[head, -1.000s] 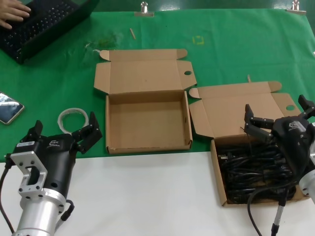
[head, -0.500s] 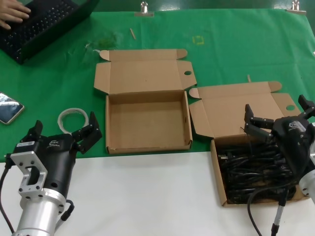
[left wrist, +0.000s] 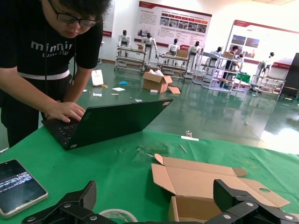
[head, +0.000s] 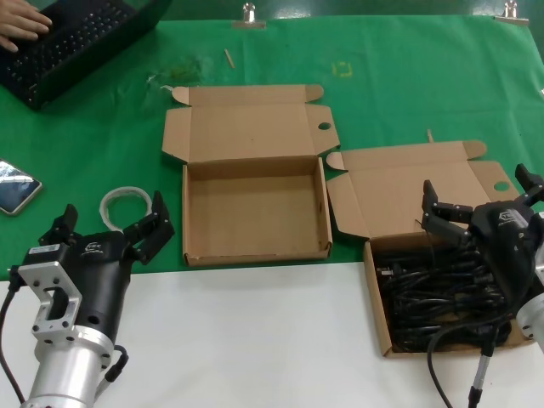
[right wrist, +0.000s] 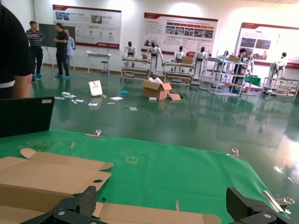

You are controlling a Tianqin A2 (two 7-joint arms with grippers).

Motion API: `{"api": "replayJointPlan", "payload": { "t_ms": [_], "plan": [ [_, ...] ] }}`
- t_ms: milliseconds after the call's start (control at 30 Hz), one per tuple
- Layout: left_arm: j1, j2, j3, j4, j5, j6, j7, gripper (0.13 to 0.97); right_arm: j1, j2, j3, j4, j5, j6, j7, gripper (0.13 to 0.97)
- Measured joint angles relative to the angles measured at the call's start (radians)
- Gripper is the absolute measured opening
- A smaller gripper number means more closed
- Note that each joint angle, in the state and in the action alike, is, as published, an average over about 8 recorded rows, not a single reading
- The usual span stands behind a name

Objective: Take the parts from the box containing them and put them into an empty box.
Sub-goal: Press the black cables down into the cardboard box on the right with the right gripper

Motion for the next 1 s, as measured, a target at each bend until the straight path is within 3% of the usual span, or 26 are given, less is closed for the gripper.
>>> {"api": "replayJointPlan", "payload": {
  "t_ms": [367,633,767,1000],
  "plan": [
    [0.0,0.0,0.0,0.0,0.0,0.0,0.0,0.773,-0.001,0.004,-0.008,-0.005,0.0,0.003,0.001,0.966],
    [0.0,0.0,0.0,0.0,0.0,0.0,0.0,0.58,-0.005,0.02,-0.034,-0.017,0.001,0.016,0.009,0.966],
    [0.0,0.0,0.0,0.0,0.0,0.0,0.0,0.58,-0.004,0.027,-0.038,-0.019,0.003,0.019,0.011,0.966],
    [0.0,0.0,0.0,0.0,0.0,0.0,0.0,0.401,-0.002,0.049,-0.051,-0.021,0.01,0.026,0.019,0.966]
  ]
}}
